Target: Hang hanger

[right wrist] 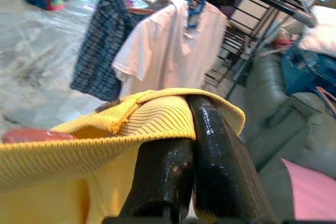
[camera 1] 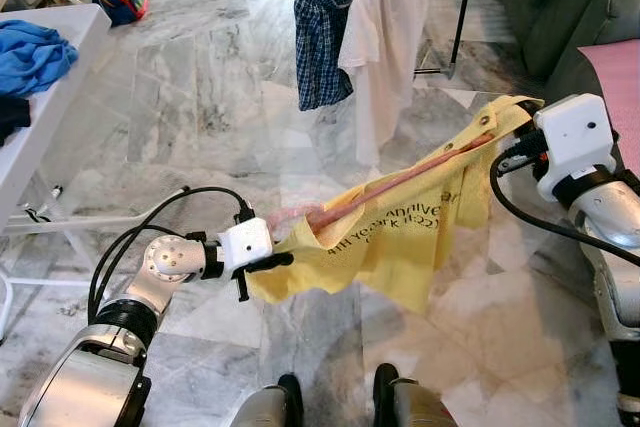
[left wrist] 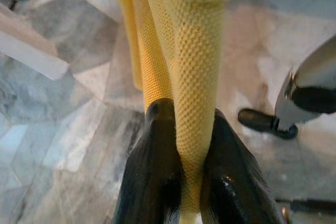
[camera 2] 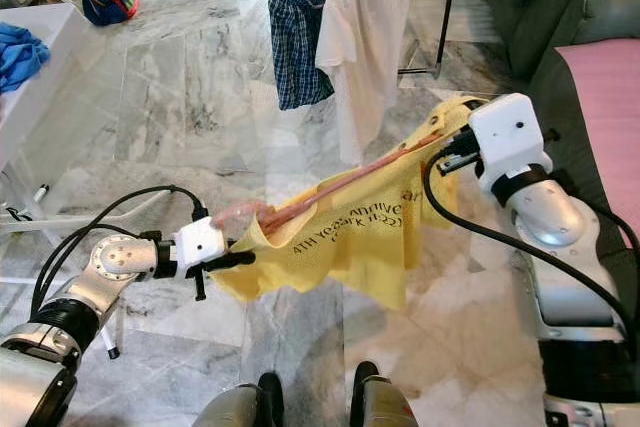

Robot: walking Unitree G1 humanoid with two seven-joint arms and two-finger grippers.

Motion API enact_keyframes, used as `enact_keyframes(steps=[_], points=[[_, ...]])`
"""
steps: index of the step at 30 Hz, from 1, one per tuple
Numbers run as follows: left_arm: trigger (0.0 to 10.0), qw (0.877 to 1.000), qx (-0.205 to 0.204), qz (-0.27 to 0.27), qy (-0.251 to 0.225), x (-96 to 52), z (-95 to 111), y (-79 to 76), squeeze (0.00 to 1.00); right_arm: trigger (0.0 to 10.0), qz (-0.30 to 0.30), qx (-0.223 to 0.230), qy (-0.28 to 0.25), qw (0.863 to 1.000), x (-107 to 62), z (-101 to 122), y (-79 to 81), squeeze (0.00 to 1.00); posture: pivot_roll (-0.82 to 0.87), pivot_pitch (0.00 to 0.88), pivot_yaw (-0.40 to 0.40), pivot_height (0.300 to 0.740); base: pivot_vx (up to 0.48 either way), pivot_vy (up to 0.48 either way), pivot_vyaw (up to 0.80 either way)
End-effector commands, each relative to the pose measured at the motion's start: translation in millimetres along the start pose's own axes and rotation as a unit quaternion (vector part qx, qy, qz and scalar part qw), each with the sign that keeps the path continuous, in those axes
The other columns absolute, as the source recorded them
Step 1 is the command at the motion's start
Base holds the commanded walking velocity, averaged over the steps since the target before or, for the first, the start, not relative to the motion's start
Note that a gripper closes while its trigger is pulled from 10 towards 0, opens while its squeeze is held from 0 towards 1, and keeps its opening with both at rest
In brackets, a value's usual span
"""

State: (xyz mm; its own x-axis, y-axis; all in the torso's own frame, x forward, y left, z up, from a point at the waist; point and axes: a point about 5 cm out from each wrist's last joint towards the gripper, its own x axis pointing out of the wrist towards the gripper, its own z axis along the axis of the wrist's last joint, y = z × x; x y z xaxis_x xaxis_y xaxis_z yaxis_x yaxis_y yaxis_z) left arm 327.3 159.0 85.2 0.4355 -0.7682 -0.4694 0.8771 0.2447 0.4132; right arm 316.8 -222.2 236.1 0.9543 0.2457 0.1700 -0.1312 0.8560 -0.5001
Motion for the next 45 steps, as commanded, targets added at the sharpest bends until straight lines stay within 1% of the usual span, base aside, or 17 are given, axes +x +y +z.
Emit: enact_keyframes(steps=[1,2,4,5,6,7,9,11,15,18,24,27,29,35,39,42,45], points=[[0.0,0.999,-0.022,0.005,0.038,-4.4,-14.9,-5.9,0.00,0.0,0.002,-0.008,-0.041,0.999,0.9,19.8,-1.6,0.00,-0.08,0.265,0.114,0.740,0.000,0.000,0.00],[0.0,0.998,-0.042,0.042,0.031,-4.0,-13.4,0.4,0.00,0.0,0.017,-0.012,-0.038,0.999,-0.5,18.1,1.7,0.00,-0.08,0.264,0.112,0.740,0.000,0.000,0.00],[0.0,0.996,-0.053,0.061,0.028,-4.2,-12.7,3.8,0.00,0.0,0.025,-0.012,-0.039,0.999,-1.8,16.9,3.7,0.00,-0.08,0.264,0.112,0.740,0.000,0.000,0.00],[0.0,0.992,-0.067,0.100,0.029,-6.3,-12.8,11.0,0.00,0.0,0.040,-0.015,-0.041,0.998,-5.6,14.9,7.3,0.00,-0.08,0.263,0.109,0.740,0.000,0.000,0.00],[0.0,0.990,-0.071,0.114,0.031,-7.2,-13.2,13.3,0.00,0.0,0.044,-0.015,-0.042,0.998,-7.0,14.2,8.4,0.00,-0.08,0.262,0.109,0.740,0.000,0.000,0.00],[0.0,0.990,-0.073,0.120,0.033,-7.7,-13.5,14.4,0.00,0.0,0.046,-0.015,-0.042,0.998,-7.6,13.9,8.9,0.00,-0.08,0.262,0.108,0.740,0.000,0.000,0.00],[0.0,0.984,-0.104,0.144,0.021,-9.0,-13.1,19.0,0.00,0.0,0.051,-0.020,-0.036,0.998,-9.7,10.8,9.7,0.00,-0.08,0.261,0.108,0.740,0.000,0.000,0.00],[0.0,0.980,-0.110,0.163,0.014,-11.9,-12.1,23.6,0.00,0.0,0.048,-0.020,-0.026,0.998,-12.9,5.4,8.0,0.00,-0.08,0.260,0.109,0.740,0.000,0.000,0.00],[0.0,0.979,-0.109,0.169,0.024,-14.8,-14.2,25.3,0.00,0.0,0.042,-0.023,-0.019,0.999,-16.9,1.3,4.6,0.00,-0.08,0.261,0.113,0.740,0.000,0.000,0.00],[0.0,0.973,-0.131,0.191,0.025,-18.0,-15.9,29.7,0.00,0.0,0.055,-0.026,-0.022,0.998,-21.5,1.6,5.6,0.00,-0.08,0.261,0.116,0.740,0.000,0.000,0.00],[0.0,0.978,-0.123,0.167,0.005,-15.5,-11.0,28.0,0.00,0.0,0.024,-0.021,0.005,0.999,-23.2,-9.1,-1.4,0.00,-0.08,0.259,0.116,0.740,0.000,0.000,0.00],[0.0,0.989,-0.100,0.105,-0.012,-13.7,-8.7,18.4,0.00,0.0,-0.011,-0.018,0.025,0.999,-22.9,-16.2,-11.2,0.00,-0.09,0.260,0.117,0.740,0.000,0.000,0.00],[0.0,0.994,-0.082,0.076,-0.005,-13.6,-10.1,12.7,0.00,0.0,-0.020,-0.019,0.023,0.999,-21.2,-15.2,-14.5,0.00,-0.09,0.261,0.118,0.740,0.000,0.000,0.00],[0.0,0.996,-0.074,0.051,-0.004,-10.5,-10.4,6.8,0.00,0.0,-0.013,-0.015,0.009,1.000,-14.5,-8.0,-10.1,0.00,-0.09,0.261,0.117,0.740,0.000,0.000,0.00],[0.0,0.995,-0.078,0.037,-0.049,-4.6,1.3,7.8,0.00,0.0,0.000,-0.014,0.029,0.999,-9.4,-15.9,-2.4,0.00,-0.09,0.257,0.113,0.740,0.000,0.000,0.00],[0.0,0.996,-0.073,0.028,-0.047,-5.5,1.4,7.8,0.00,0.0,-0.003,-0.009,0.027,1.000,-9.0,-16.0,-2.7,0.00,-0.08,0.257,0.113,0.740,0.000,0.000,0.00],[0.0,0.997,-0.071,0.011,-0.027,-7.7,-4.1,4.3,0.00,0.0,-0.001,-0.004,0.009,1.000,-5.0,-8.4,-2.2,0.00,-0.09,0.257,0.116,0.740,0.000,0.000,0.00]])
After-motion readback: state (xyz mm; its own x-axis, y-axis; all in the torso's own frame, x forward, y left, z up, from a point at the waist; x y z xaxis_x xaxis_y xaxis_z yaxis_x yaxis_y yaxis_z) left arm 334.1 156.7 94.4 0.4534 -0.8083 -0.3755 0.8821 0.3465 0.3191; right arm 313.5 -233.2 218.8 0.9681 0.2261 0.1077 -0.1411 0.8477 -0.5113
